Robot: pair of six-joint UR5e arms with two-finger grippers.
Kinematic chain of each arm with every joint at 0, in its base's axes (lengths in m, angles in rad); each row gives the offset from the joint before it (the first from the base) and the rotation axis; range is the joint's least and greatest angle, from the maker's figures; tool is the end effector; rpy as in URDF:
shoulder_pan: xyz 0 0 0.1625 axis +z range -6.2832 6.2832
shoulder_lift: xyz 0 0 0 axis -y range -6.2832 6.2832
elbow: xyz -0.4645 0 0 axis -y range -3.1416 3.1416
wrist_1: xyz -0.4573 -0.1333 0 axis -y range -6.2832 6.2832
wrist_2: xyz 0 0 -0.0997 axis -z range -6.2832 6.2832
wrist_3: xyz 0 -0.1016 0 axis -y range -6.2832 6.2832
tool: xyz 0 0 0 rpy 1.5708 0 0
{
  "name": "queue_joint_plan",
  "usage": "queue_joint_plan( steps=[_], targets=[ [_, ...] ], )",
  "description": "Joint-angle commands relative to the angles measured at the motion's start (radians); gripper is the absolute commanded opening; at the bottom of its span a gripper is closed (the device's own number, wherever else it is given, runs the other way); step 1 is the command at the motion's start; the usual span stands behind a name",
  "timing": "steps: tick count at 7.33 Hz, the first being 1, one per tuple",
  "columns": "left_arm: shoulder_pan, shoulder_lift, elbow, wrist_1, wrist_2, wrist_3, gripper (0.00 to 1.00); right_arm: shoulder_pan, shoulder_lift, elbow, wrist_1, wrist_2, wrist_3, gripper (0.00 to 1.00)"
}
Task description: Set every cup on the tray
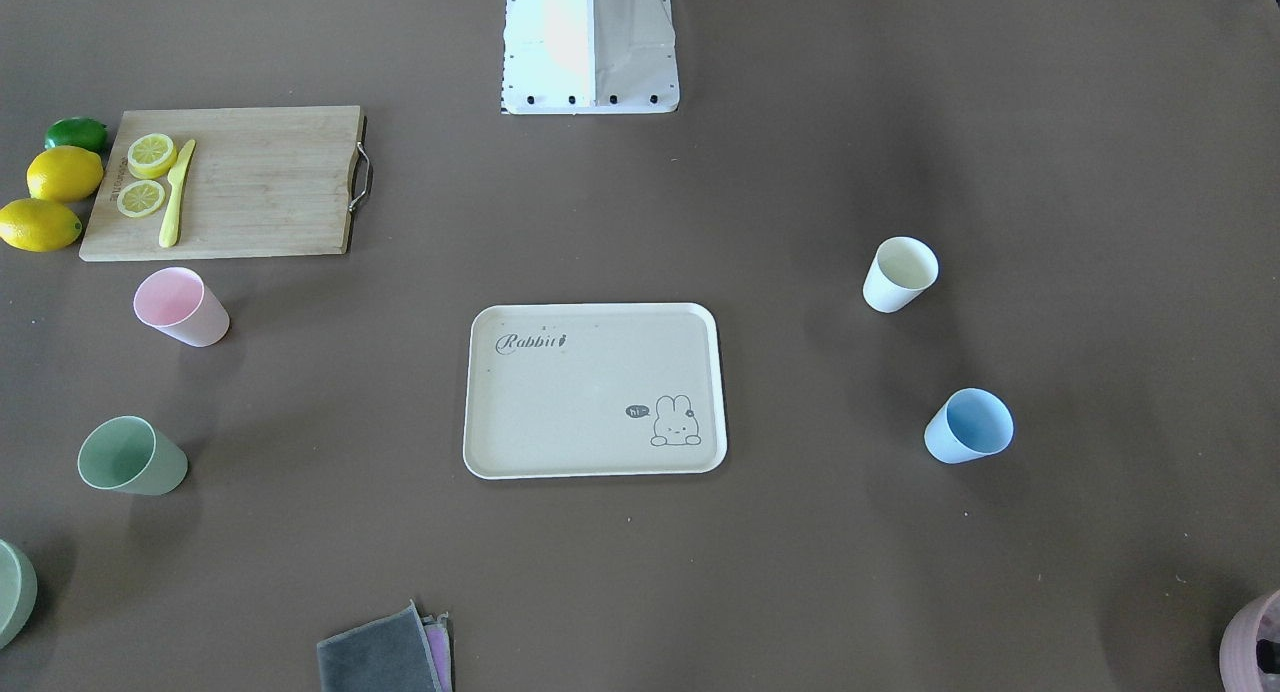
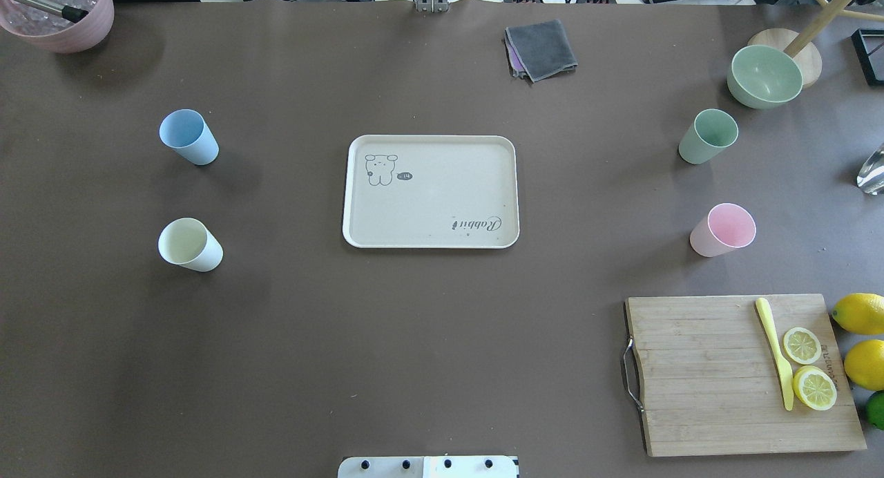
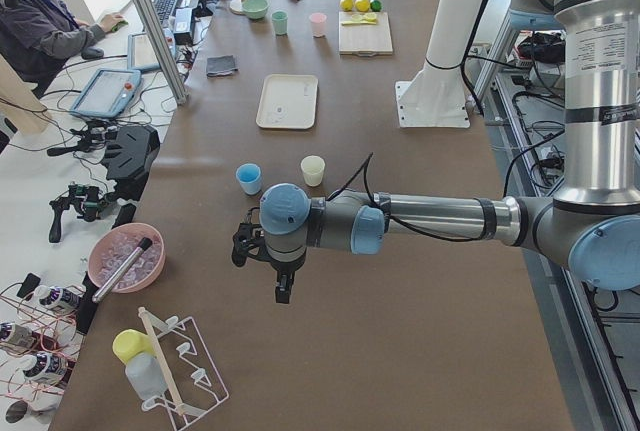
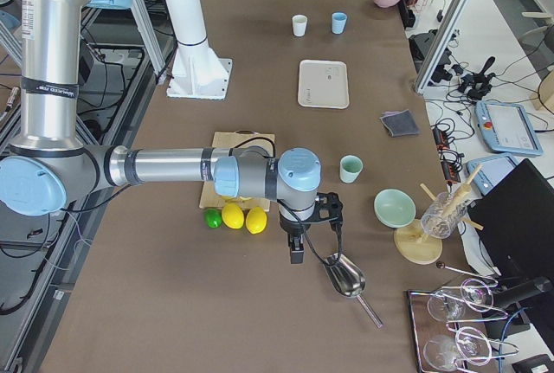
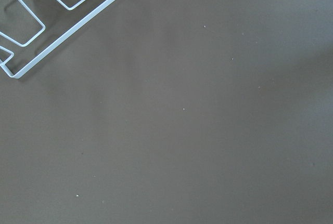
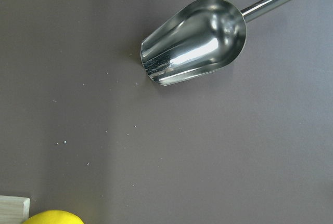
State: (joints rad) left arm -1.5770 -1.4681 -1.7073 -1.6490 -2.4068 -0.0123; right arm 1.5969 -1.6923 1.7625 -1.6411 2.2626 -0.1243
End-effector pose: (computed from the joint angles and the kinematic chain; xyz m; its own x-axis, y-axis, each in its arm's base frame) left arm -0.0611 -0.5157 0.6656 0.6708 0.0665 -0.7386 0.0144 0.9946 0.1027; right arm 0.0815 -0.4976 0.6698 0.7671 -0.1039 0.6330 0.0695 0.9944 0.0790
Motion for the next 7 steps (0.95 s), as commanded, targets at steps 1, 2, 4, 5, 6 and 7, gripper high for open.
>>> queue_joint_plan(
  steps=[1, 2, 4, 5, 6, 7],
  targets=[
    [0.002, 0.002, -0.006, -0.005, 0.015, 0.0, 0.98, 0.0, 0.0, 0.0, 0.001, 0.0, 0.0, 1.0],
    [0.002, 0.002, -0.014, -0.009, 0.014, 0.0, 0.98, 0.0, 0.002, 0.0, 0.0, 0.0, 0.0, 1.0],
    [0.003, -0.015, -0.017, -0.011, 0.014, 0.0, 0.98, 0.001, 0.003, 0.021, 0.001, 0.003, 0.0, 1.0],
    [0.002, -0.015, -0.034, -0.017, 0.014, 0.0, 0.98, 0.0, 0.003, 0.041, 0.001, 0.005, 0.0, 1.0],
    [0.002, -0.015, -0.038, -0.017, 0.014, 0.0, 0.98, 0.001, 0.003, 0.043, 0.001, 0.005, 0.0, 1.0],
    [0.002, -0.015, -0.037, -0.017, 0.014, 0.0, 0.98, 0.0, 0.005, 0.052, 0.001, 0.005, 0.0, 1.0]
  ],
)
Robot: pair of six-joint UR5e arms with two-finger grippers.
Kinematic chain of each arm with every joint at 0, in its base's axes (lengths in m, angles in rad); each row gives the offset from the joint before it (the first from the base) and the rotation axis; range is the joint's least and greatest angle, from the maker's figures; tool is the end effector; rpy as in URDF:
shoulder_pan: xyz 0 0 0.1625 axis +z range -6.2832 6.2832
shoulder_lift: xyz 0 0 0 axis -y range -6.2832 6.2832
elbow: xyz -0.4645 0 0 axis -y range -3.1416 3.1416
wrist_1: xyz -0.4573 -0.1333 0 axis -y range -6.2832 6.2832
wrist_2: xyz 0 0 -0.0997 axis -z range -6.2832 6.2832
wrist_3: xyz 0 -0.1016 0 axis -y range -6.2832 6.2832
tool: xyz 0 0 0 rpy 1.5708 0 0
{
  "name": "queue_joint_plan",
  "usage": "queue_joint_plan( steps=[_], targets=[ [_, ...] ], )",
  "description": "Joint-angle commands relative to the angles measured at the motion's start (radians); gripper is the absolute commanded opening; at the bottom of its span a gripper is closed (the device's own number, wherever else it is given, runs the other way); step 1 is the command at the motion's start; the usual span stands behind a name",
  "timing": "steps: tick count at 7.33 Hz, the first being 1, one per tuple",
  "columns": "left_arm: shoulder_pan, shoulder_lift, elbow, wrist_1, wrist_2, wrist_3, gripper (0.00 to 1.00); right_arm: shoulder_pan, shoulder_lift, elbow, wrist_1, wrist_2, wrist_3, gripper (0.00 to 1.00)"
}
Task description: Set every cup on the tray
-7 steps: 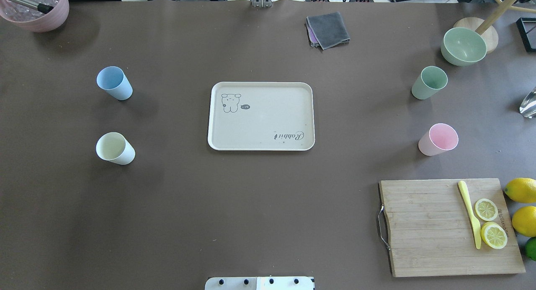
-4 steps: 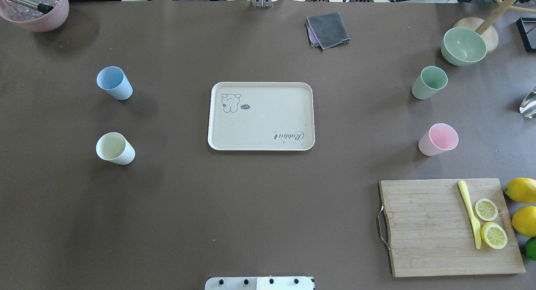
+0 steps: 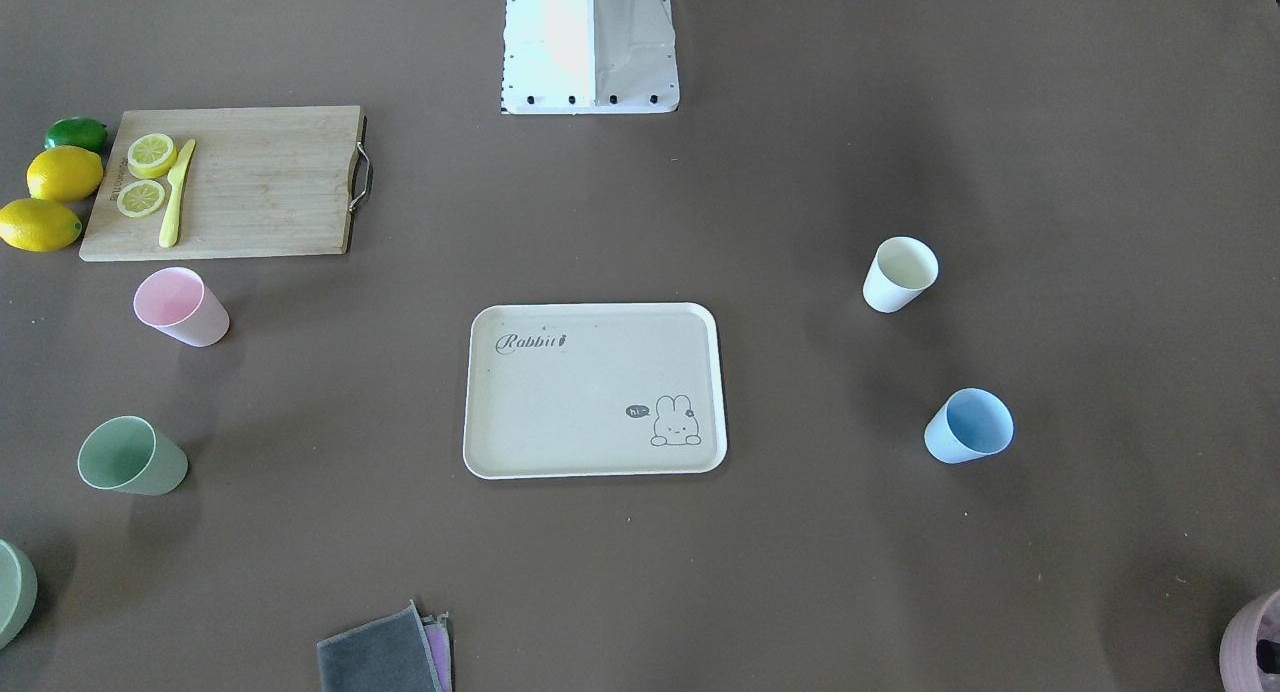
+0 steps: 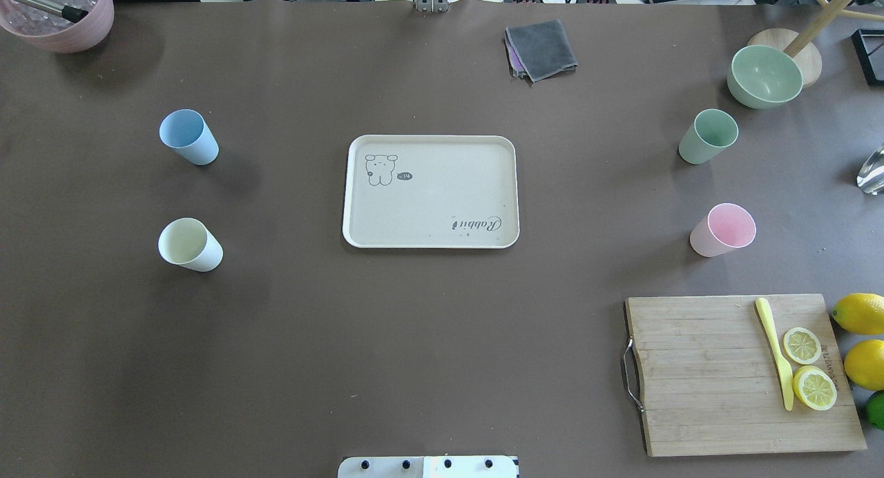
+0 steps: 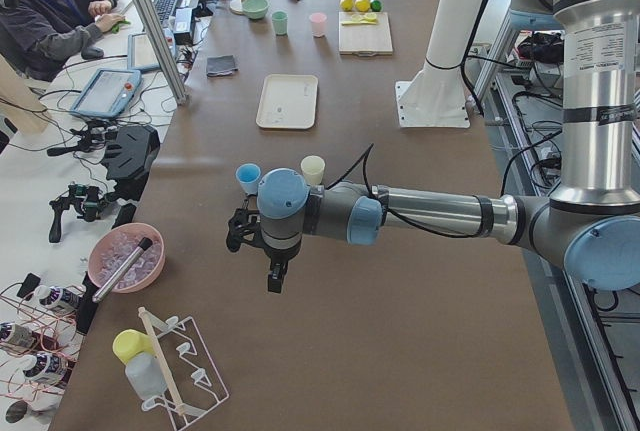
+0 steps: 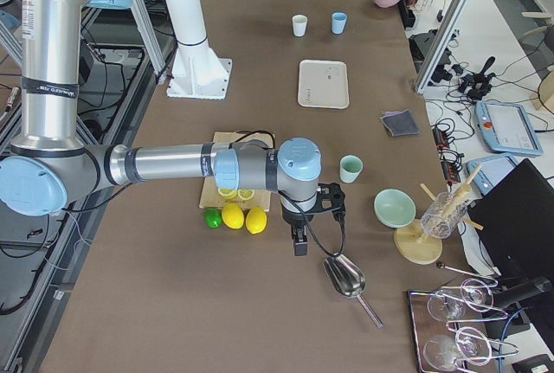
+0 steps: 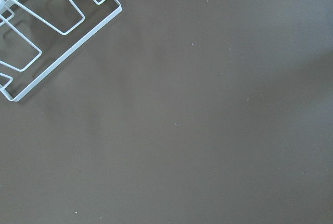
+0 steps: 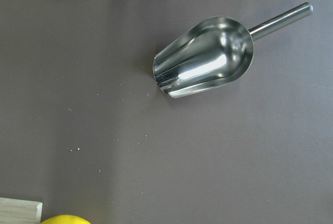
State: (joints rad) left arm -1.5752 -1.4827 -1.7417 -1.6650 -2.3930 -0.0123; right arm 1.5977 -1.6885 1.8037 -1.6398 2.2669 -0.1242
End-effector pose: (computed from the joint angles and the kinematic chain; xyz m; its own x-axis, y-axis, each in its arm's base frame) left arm -0.0612 -0.5249 0.6379 0.6811 0.1139 -0.7233 0.0127 0.9858 0.1672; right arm 0.0817 -0.5009 0.6445 0.7653 -0.1326 0.6299 0.0685 0.9898 0.1252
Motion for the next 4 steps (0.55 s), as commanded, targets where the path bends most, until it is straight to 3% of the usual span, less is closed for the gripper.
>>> queue_joint_plan(
  steps=[1, 4],
  targets=[
    [0.0, -0.002, -0.002, -0.001, 0.0, 0.0, 0.98, 0.001, 0.0, 0.012, -0.001, 0.0, 0.0, 1.0],
    [0.001, -0.004, -0.004, -0.004, -0.005, -0.003, 0.98, 0.001, 0.0, 0.012, -0.002, 0.008, 0.0, 1.0]
  ],
)
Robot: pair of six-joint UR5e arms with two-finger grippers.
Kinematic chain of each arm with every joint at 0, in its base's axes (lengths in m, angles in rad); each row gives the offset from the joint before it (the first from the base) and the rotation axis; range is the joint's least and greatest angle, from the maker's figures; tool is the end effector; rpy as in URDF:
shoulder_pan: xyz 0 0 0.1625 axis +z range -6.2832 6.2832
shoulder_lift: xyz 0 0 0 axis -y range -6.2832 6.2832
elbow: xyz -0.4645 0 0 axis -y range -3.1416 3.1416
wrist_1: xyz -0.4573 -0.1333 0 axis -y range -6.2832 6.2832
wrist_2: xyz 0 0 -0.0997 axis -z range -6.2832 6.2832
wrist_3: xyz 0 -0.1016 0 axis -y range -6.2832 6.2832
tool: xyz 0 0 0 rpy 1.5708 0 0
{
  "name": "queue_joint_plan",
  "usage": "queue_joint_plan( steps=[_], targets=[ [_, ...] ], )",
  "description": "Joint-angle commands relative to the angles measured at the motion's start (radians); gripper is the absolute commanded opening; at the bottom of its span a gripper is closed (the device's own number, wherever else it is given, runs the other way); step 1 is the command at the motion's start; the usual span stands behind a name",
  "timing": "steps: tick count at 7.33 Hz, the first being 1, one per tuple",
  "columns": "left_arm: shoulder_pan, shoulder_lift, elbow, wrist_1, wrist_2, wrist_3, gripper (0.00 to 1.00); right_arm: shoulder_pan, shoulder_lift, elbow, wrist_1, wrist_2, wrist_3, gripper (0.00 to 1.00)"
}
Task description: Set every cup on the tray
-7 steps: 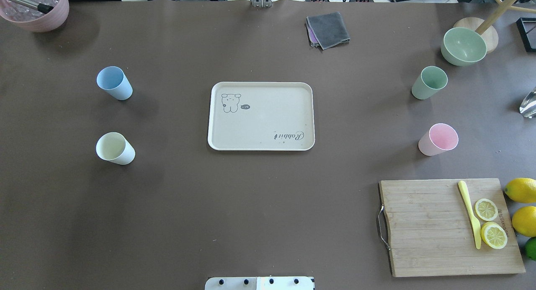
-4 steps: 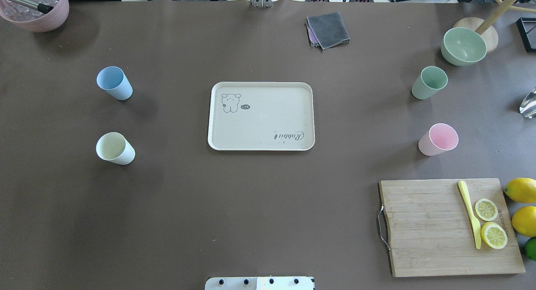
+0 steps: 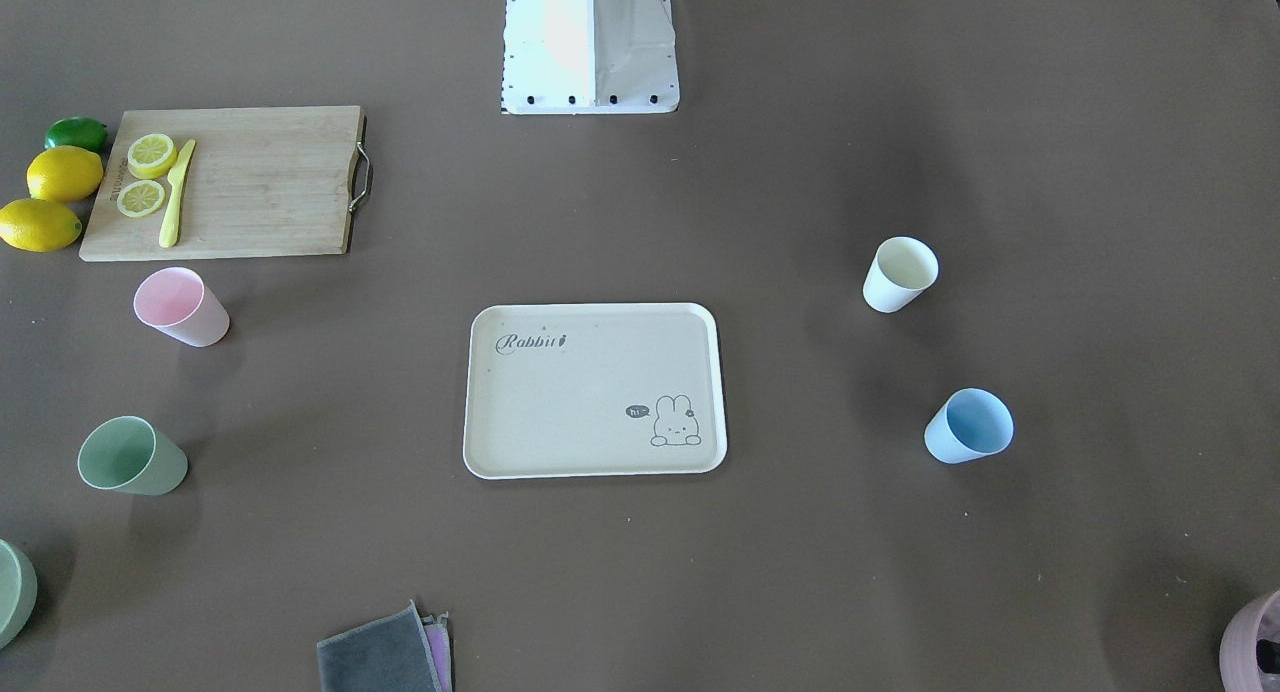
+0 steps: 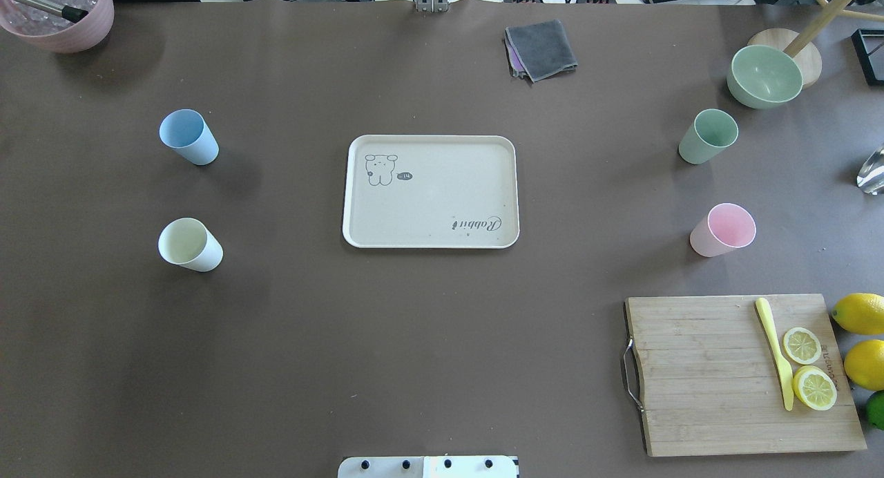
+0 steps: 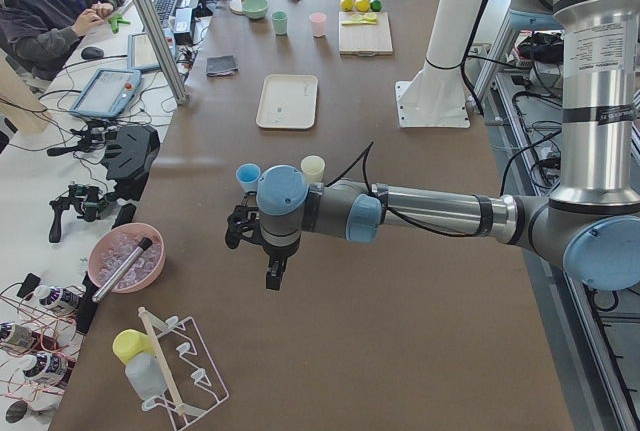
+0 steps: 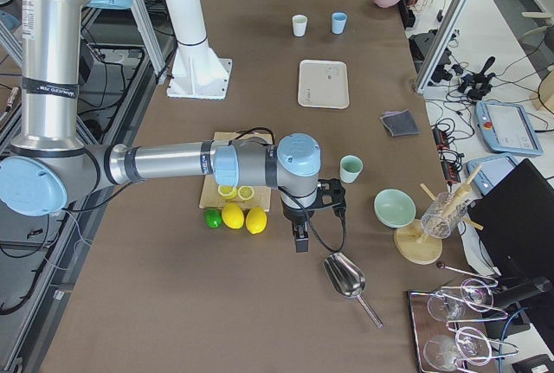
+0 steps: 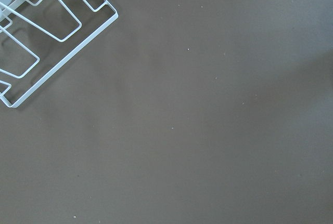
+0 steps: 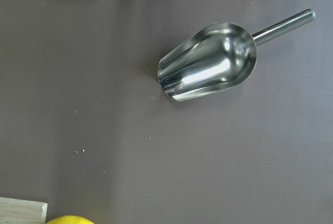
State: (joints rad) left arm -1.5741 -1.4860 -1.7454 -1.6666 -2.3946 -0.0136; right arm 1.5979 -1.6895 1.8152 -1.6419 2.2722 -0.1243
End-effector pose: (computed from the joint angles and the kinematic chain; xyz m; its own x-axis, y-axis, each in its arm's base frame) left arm -0.0605 -0.5266 0.6338 0.6798 0.1198 -0.7236 0.0125 0.9845 0.1747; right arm 0.0813 -0.5005 0.6385 0.7621 -0.1381 0.6326 0.0679 0.9886 0.1340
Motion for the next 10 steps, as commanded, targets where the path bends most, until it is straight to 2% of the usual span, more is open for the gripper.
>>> queue_joint_plan(
  steps=[1, 5, 6, 9, 10],
  targets=[
    [0.0, 0.0, 0.003, -0.005, -0.008, -0.006, 0.98, 0.001, 0.002, 0.003, 0.001, 0.003, 0.002, 1.0],
    [-0.001, -0.023, 0.0, -0.009, -0.009, -0.003, 0.98, -0.001, 0.001, 0.01, 0.004, 0.0, 0.002, 1.0],
    [-0.001, -0.039, 0.004, -0.046, -0.008, -0.006, 0.98, -0.001, 0.002, 0.033, 0.005, 0.0, 0.009, 1.0],
    [-0.001, -0.072, 0.065, -0.337, 0.012, -0.011, 0.98, 0.007, 0.047, 0.041, 0.081, -0.002, 0.015, 1.0],
    [-0.001, -0.091, 0.085, -0.358, 0.008, -0.006, 0.98, 0.008, 0.044, 0.039, 0.121, -0.002, 0.018, 1.0]
  ],
)
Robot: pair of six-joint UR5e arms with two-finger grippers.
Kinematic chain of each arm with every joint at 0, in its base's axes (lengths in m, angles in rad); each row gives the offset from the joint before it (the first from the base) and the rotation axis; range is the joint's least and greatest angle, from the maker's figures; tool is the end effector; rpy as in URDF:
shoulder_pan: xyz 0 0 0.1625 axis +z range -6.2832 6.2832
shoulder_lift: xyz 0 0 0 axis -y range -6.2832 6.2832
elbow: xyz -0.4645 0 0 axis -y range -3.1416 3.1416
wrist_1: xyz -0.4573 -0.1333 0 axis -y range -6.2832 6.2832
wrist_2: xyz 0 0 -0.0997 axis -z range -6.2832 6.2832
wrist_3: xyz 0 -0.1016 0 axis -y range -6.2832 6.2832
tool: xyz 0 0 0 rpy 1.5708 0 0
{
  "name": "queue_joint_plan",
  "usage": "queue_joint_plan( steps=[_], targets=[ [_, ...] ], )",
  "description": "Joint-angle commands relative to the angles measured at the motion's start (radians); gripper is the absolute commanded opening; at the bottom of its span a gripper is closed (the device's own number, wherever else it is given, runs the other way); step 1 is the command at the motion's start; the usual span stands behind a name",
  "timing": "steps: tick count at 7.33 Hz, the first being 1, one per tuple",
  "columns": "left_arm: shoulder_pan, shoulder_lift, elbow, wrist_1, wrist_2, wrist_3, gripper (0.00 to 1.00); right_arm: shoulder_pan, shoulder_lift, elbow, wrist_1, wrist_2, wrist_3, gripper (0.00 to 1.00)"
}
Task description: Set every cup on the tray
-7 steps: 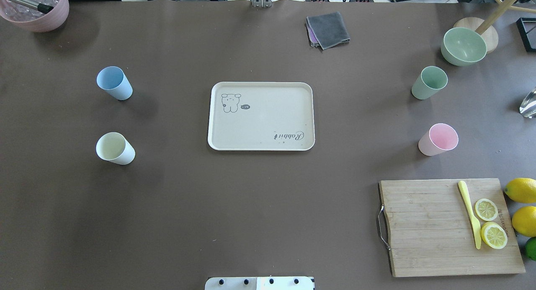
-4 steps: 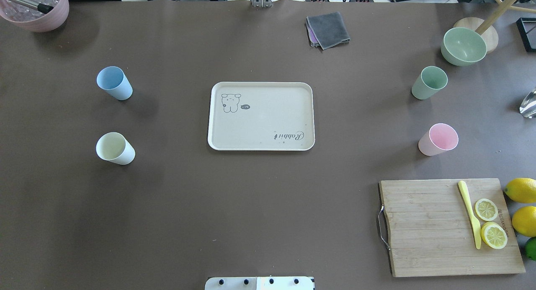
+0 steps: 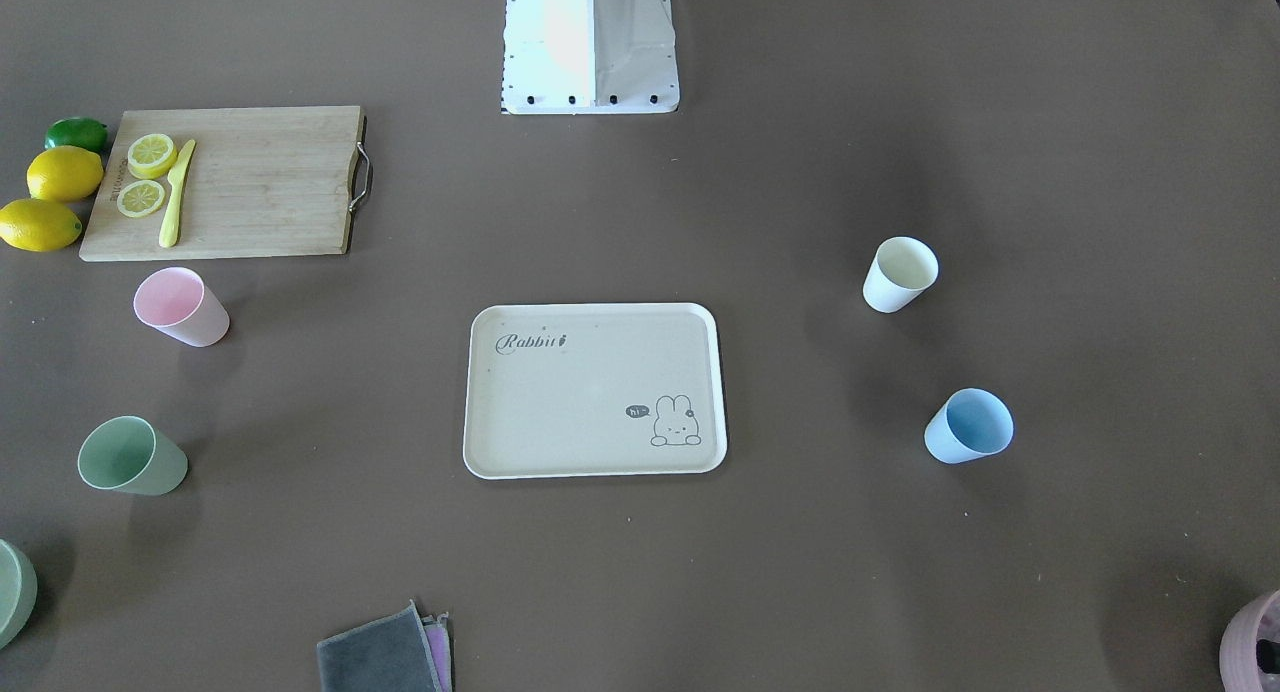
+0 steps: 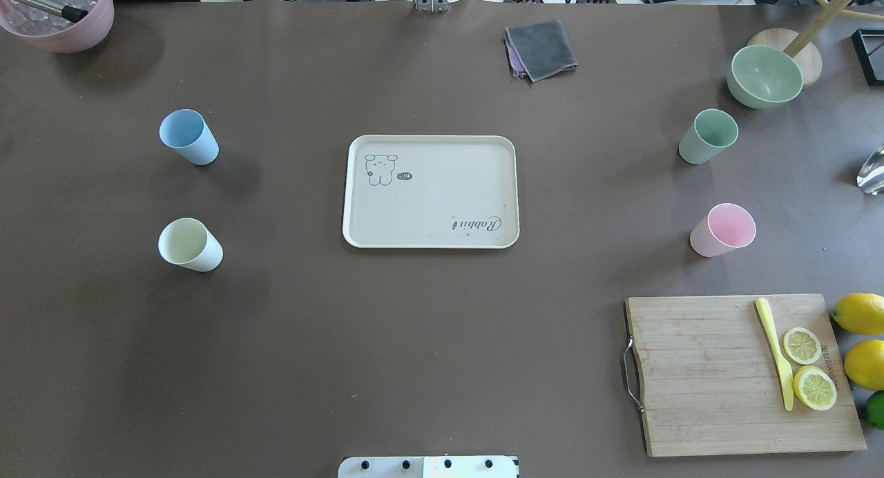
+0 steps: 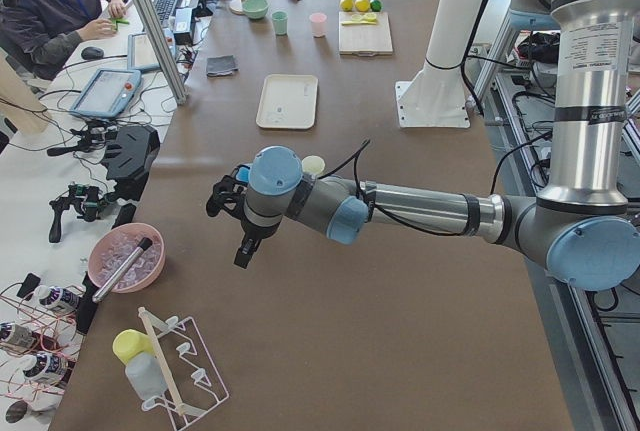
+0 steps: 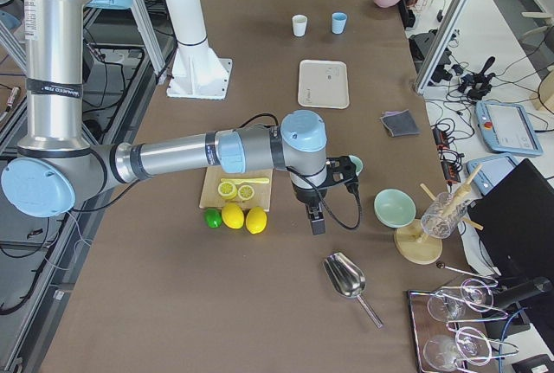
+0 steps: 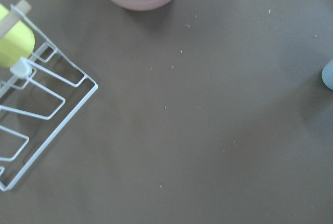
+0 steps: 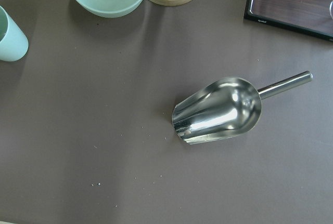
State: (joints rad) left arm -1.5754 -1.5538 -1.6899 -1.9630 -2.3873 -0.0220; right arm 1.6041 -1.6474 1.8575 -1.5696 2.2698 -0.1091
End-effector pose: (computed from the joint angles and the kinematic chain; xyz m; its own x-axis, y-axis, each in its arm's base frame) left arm -0.0619 -0.5675 0.5943 0.6861 0.3231 -0.6518 0.0192 0.8876 0.4602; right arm 0.0854 -0.5229 0.5854 0.7685 -0.2151 0.6026 0.0514 0.9595 0.2770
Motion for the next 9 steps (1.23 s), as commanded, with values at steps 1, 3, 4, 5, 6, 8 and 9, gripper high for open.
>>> queue_joint_plan(
  steps=[1, 3, 4, 5, 6, 8, 9],
  targets=[
    [0.0, -0.05, 0.036, -0.068, 0.002, 0.001, 0.98, 0.002, -0.002, -0.008, 0.092, 0.0, 0.003, 1.0],
    [0.009, -0.054, 0.032, -0.117, 0.003, -0.037, 0.98, -0.003, 0.006, -0.009, 0.098, 0.002, 0.088, 1.0],
    [0.056, -0.086, 0.045, -0.12, 0.005, -0.153, 0.98, -0.044, 0.047, -0.009, 0.1, 0.002, 0.197, 1.0],
    [0.125, -0.115, 0.071, -0.125, 0.007, -0.274, 0.98, -0.109, 0.087, -0.006, 0.102, 0.0, 0.327, 1.0],
    [0.179, -0.174, 0.117, -0.123, 0.007, -0.344, 0.98, -0.192, 0.128, -0.009, 0.1, -0.013, 0.429, 1.0],
    [0.273, -0.267, 0.193, -0.126, 0.028, -0.439, 0.98, -0.313, 0.176, -0.012, 0.1, -0.068, 0.555, 1.0],
    [0.329, -0.303, 0.2, -0.125, 0.067, -0.525, 0.97, -0.343, 0.19, -0.012, 0.102, -0.075, 0.593, 1.0]
  ],
)
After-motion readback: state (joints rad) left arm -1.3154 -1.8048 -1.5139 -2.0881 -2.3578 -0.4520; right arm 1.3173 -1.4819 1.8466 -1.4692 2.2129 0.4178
